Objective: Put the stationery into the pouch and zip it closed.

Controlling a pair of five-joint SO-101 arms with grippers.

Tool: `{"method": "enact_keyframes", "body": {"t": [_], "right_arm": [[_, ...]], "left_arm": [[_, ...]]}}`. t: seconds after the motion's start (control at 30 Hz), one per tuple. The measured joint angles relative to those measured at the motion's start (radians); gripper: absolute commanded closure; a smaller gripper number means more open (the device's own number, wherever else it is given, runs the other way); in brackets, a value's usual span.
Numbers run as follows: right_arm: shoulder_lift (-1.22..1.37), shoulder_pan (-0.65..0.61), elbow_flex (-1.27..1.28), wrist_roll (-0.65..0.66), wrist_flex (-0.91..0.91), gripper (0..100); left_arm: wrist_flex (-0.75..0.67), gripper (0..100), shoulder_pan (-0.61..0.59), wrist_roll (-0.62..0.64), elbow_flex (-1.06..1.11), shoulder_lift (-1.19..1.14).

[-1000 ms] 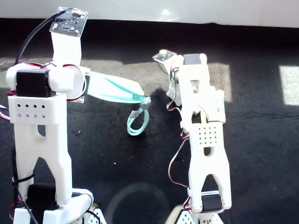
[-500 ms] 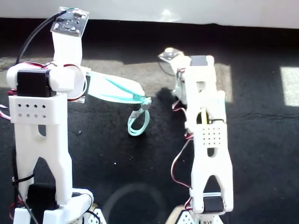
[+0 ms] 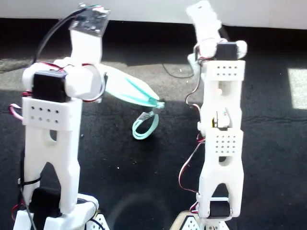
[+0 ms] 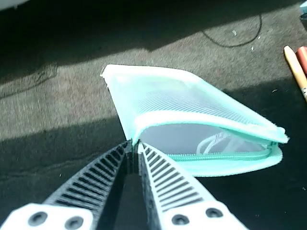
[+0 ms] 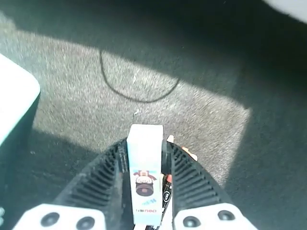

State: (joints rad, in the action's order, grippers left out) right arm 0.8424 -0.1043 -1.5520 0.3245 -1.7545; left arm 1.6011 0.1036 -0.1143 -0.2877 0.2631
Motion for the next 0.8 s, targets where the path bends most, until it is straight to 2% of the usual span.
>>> {"method": "enact_keyframes", "body": {"t": [0.17, 0.33, 0.43, 0.63, 0.8], "right_arm": [[-0.265, 0.000, 0.000, -0.091, 0.000, 99.3], [-0.562, 0.000, 0.049, -0.109, 0.000, 99.3], [-0.730, -0.002, 0.187, -0.140, 0.000, 99.3], [-1.023, -0.003, 0.531, -0.256, 0.000, 99.3], [-1.154, -0.098, 0.766, -0.298, 0.000, 99.3]], "left_arm": [[-0.129, 99, 0.080, 0.000, -0.052, -0.003], [-0.232, 99, 0.167, 0.006, -0.149, -0.003], [-0.281, 99, 0.203, 0.086, -0.164, -0.003], [-0.304, 99, 0.180, 0.226, -0.051, -0.003], [-0.322, 99, 0.120, 0.252, 0.123, 0.012]]}}
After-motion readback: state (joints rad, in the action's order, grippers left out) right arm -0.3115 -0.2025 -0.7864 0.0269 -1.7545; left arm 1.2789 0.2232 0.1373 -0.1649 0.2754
